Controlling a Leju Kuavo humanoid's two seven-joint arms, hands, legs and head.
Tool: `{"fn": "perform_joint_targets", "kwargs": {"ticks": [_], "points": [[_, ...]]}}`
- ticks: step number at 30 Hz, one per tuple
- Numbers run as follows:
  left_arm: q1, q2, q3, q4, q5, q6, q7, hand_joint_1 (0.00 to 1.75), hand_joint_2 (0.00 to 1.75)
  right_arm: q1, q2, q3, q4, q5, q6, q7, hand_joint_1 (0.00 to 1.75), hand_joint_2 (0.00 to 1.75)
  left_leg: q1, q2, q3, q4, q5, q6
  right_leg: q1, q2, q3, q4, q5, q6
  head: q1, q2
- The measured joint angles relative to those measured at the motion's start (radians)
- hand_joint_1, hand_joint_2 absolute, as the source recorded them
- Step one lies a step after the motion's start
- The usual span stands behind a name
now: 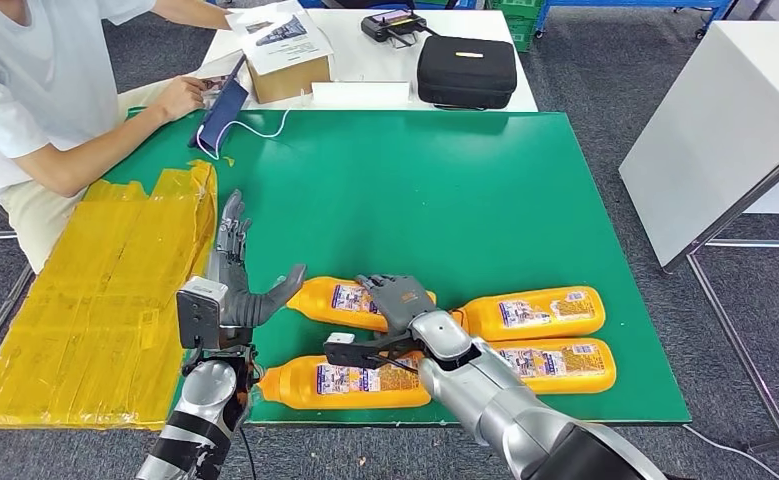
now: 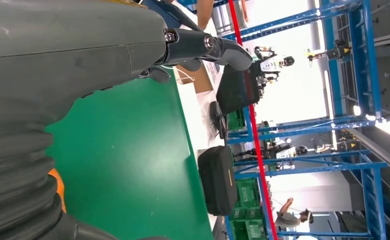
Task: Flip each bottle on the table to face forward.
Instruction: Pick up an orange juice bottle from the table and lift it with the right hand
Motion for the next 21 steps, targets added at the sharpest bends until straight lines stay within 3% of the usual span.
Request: {"fn": "perform_joint_targets", "kwargs": {"ticks": [5,9,13,17,21], "points": [[0.001,-0.001,0.000,0.000,-0.012,0.001,0.004,0.00,1.75,0.039,0.000,-0.051,-0.016,-0.010,-0.207,-0.021,1.75,1.75,0.000,0.000,-0.001,0.000,0.000,0.000,0.000,0.000,-0.001,0.000,0.000,0.000,0.000,0.000],[0.001,-0.002,-0.009,0.000,-0.035,0.007,0.004,0.00,1.75,0.102,0.001,-0.157,-0.117,-0.054,-0.392,-0.134,1.75,1.75,0.000,0.000,-0.002,0.000,0.000,0.000,0.000,0.000,-0.002,0.000,0.000,0.000,0.000,0.000],[-0.001,-0.003,-0.030,0.000,-0.066,0.021,0.003,0.00,1.75,0.180,0.014,-0.312,-0.275,-0.103,-0.422,-0.281,1.75,1.75,0.000,0.000,-0.003,0.000,0.000,0.000,0.000,0.000,-0.003,0.000,0.000,0.000,0.000,0.000],[-0.002,-0.004,-0.065,-0.007,-0.119,0.065,-0.001,0.00,1.75,0.253,0.047,-0.496,-0.423,-0.242,-0.425,-0.462,1.75,1.75,0.000,-0.002,-0.004,0.000,0.000,0.000,0.000,-0.001,-0.003,0.000,0.000,0.000,0.000,0.000],[-0.002,-0.004,-0.099,-0.021,-0.127,0.066,0.003,0.00,1.75,0.298,0.060,-0.606,-0.517,-0.318,-0.427,-0.506,1.75,1.75,0.000,-0.003,-0.004,0.000,0.000,0.000,0.000,-0.001,-0.003,0.000,0.000,0.000,0.000,0.000]]}}
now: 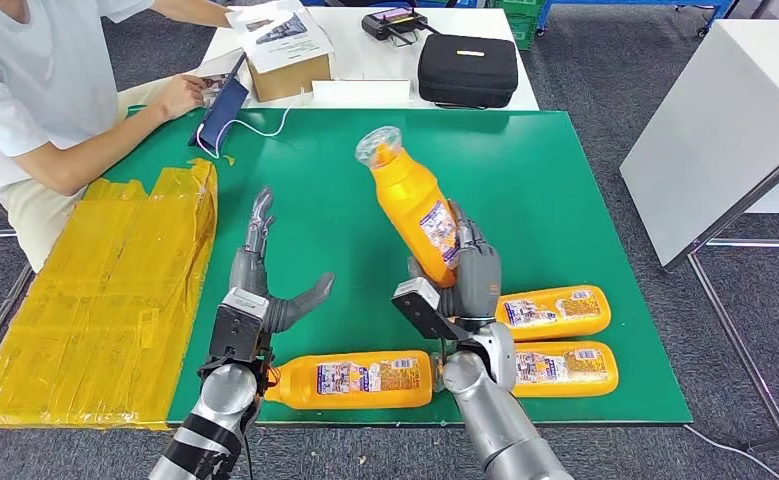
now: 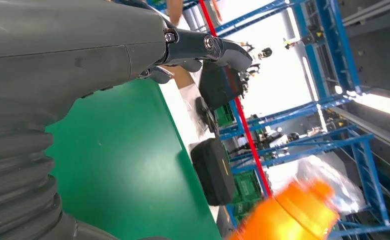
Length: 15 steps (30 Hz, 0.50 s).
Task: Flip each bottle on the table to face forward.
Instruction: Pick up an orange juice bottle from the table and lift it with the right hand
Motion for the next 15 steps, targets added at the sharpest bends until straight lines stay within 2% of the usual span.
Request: {"fn": "perform_joint_targets", "kwargs": {"ticks": [11,15], "points": [[0.000,0.000,-0.025,-0.009,0.000,0.000,0.001,0.00,1.75,0.037,0.010,-0.070,-0.078,-0.007,-0.001,-0.006,1.75,1.75,0.000,0.000,0.000,0.000,0.000,0.000,0.000,0.000,-0.001,0.000,0.000,0.000,0.000,0.000],[-0.001,0.001,-0.031,-0.013,0.031,-0.053,0.014,0.00,1.75,0.048,0.016,-0.083,-0.103,-0.123,0.004,-0.063,1.75,1.75,0.000,0.000,0.000,0.000,0.000,0.000,0.000,0.000,-0.001,0.000,0.000,0.000,0.000,0.000]]}}
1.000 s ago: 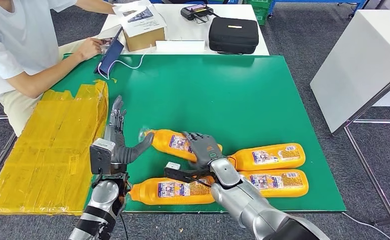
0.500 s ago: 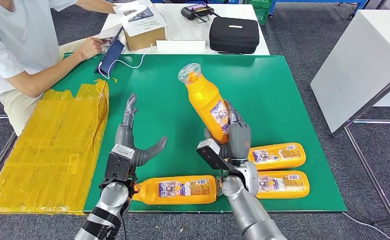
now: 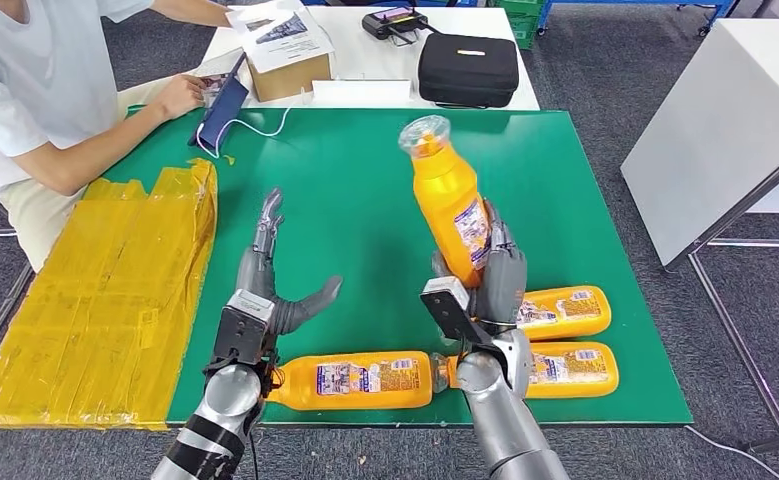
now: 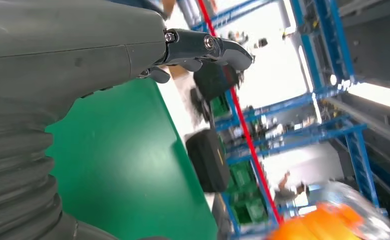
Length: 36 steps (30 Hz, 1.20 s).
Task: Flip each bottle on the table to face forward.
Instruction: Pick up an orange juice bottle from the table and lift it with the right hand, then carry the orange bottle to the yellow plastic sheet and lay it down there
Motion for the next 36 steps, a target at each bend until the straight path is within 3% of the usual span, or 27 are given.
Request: {"fn": "perform_joint_targets", "kwargs": {"ticks": [2,5,8,18,26,27,31,36], "points": [[-0.005,0.002,-0.010,-0.002,0.090,-0.119,0.031,0.00,1.75,0.011,0.001,-0.001,-0.026,-0.107,0.040,-0.030,1.74,1.75,0.000,0.000,0.000,0.000,0.000,0.000,0.000,0.000,0.000,0.000,0.000,0.000,0.000,0.000],[-0.027,0.015,-0.032,-0.002,0.271,-0.370,0.084,0.00,1.75,0.031,-0.007,0.025,-0.067,-0.225,0.182,-0.063,1.74,1.75,0.000,0.000,-0.001,0.000,0.000,0.000,0.000,0.000,-0.001,0.000,0.000,0.000,0.000,0.000],[-0.069,0.026,-0.066,0.000,0.342,-0.478,0.114,0.00,1.75,0.047,-0.014,0.085,-0.086,-0.245,0.272,-0.101,1.75,1.75,0.000,0.000,-0.001,0.000,0.000,0.000,0.000,0.000,-0.001,0.000,0.000,0.000,0.000,0.000],[-0.185,0.032,-0.143,0.044,0.422,-0.483,0.164,0.00,1.75,0.065,-0.013,0.336,-0.084,-0.172,0.290,-0.147,1.75,1.75,0.000,0.000,-0.001,0.000,0.000,0.000,0.000,0.000,-0.001,0.000,0.000,0.000,0.000,0.000],[-0.203,0.040,-0.143,0.079,0.463,-0.486,0.164,0.00,1.75,0.043,-0.015,0.400,-0.058,-0.176,0.278,-0.138,1.75,1.75,0.000,0.000,-0.001,0.000,0.000,0.000,0.000,0.000,-0.001,0.000,0.000,0.000,0.000,0.000],[-0.203,0.042,-0.143,0.080,0.464,-0.486,0.164,0.07,1.75,0.040,-0.015,0.404,-0.051,-0.176,0.274,-0.137,1.75,1.75,0.000,0.000,-0.001,0.000,0.000,0.000,0.000,0.000,-0.001,0.000,0.000,0.000,0.000,0.000],[-0.203,0.044,-0.142,0.086,0.464,-0.478,0.162,1.75,1.75,0.029,-0.016,0.418,-0.029,-0.174,0.261,-0.137,1.75,1.75,0.000,0.000,-0.001,0.000,0.000,0.000,0.000,0.000,-0.001,0.000,0.000,0.000,0.000,0.000],[-0.203,0.044,-0.140,0.098,0.466,-0.440,0.147,1.75,1.75,0.016,-0.017,0.436,-0.004,-0.179,0.249,-0.131,1.75,1.75,0.000,0.000,-0.001,0.000,0.000,0.000,0.000,0.000,-0.001,0.000,0.000,0.000,0.000,0.000]]}}
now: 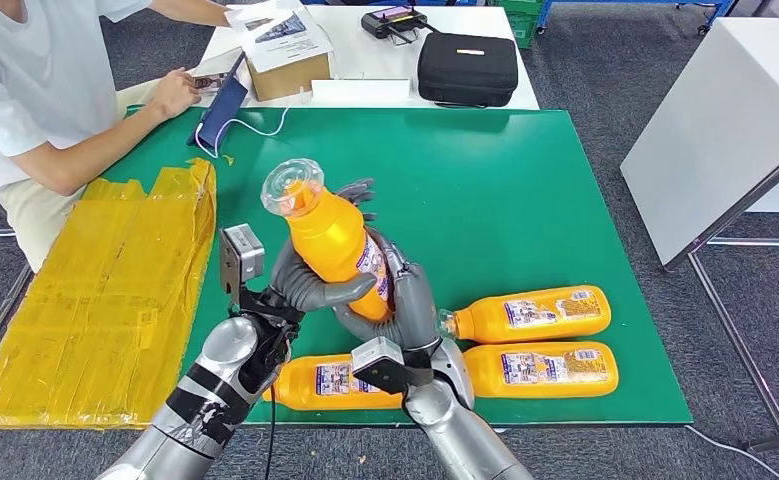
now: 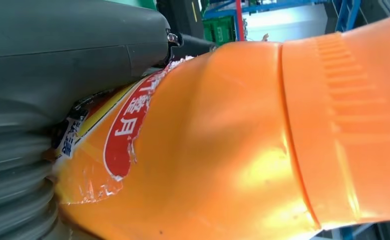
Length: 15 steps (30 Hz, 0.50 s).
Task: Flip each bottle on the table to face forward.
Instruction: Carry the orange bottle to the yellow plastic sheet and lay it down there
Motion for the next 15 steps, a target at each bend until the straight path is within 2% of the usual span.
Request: {"fn": "perform_joint_targets", "kwargs": {"ticks": [13,14,15], "points": [[0.010,0.000,0.006,0.001,0.013,0.051,-0.020,1.75,1.75,-0.010,0.000,0.022,0.034,-0.015,-0.009,0.001,1.75,1.75,0.000,0.000,0.000,0.000,0.000,0.000,0.000,0.000,0.000,0.000,0.000,0.000,0.000,0.000],[0.011,0.000,0.006,0.001,0.013,0.054,-0.021,1.75,1.75,-0.011,0.000,0.023,0.035,-0.015,-0.009,0.001,1.58,1.75,0.000,0.000,0.000,0.000,0.000,0.000,0.000,0.000,0.000,0.000,0.000,0.000,0.000,0.000],[0.012,0.000,0.007,0.001,0.013,0.058,-0.022,1.75,1.75,-0.011,0.000,0.024,0.037,-0.016,-0.010,0.001,1.18,1.75,0.000,0.000,0.000,0.000,0.000,0.000,0.000,0.000,0.000,0.000,0.000,0.000,0.000,0.000]]}}
